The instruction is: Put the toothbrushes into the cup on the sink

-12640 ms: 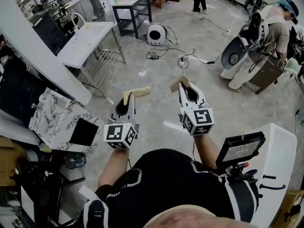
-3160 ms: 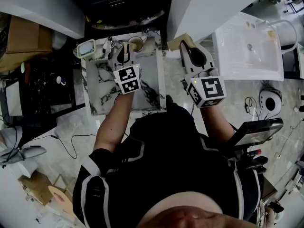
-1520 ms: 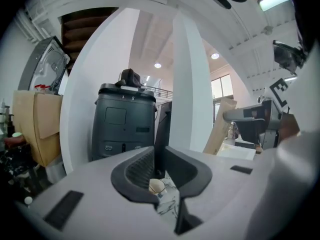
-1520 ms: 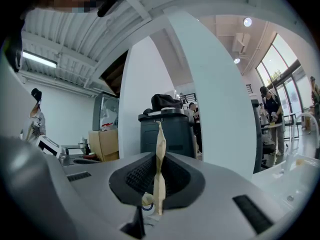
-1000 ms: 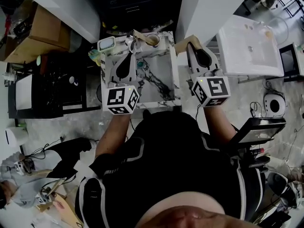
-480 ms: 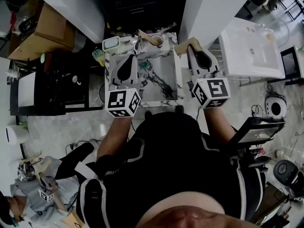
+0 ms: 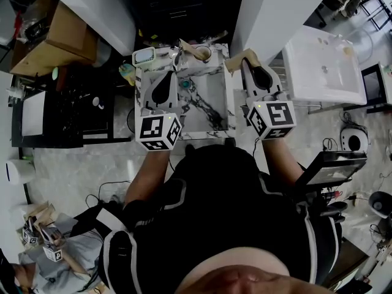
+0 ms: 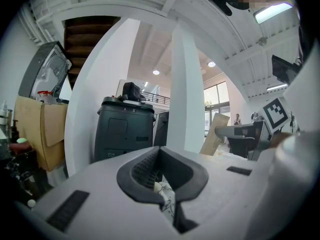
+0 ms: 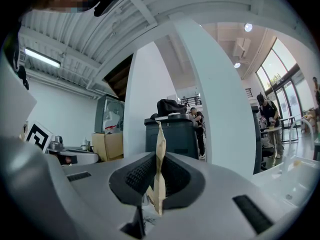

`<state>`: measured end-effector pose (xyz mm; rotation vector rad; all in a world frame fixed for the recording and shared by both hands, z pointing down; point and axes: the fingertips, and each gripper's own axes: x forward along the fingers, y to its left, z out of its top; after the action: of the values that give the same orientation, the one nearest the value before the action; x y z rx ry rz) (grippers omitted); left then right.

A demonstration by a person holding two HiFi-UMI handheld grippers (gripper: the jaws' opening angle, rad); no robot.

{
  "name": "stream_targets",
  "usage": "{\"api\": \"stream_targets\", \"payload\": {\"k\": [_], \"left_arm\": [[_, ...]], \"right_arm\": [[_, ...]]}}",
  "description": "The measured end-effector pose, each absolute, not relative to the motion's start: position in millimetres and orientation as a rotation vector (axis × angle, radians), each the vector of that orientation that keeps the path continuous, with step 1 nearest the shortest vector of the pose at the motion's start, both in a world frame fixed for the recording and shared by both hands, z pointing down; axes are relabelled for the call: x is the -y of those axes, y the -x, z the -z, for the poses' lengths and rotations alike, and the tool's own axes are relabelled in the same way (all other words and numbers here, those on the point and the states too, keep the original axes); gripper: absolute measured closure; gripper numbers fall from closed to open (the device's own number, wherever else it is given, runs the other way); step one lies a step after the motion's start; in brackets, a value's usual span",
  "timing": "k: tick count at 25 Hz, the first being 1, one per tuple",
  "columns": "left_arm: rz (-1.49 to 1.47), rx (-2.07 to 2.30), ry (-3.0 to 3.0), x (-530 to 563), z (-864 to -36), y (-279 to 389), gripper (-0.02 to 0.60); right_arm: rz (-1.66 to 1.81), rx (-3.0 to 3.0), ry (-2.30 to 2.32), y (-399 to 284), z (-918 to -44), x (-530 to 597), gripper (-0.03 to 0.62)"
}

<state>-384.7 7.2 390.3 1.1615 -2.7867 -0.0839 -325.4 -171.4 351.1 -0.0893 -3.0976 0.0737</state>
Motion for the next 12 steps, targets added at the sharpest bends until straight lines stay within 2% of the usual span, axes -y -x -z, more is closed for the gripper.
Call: {"api": "stream_targets", "payload": {"k": [12], "left_arm": [[0.081, 2.792, -1.100, -1, -402, 385, 0.575]], "right_arm": [[-0.060, 3.093, 0.175, 363, -362, 169, 0.551]]}}
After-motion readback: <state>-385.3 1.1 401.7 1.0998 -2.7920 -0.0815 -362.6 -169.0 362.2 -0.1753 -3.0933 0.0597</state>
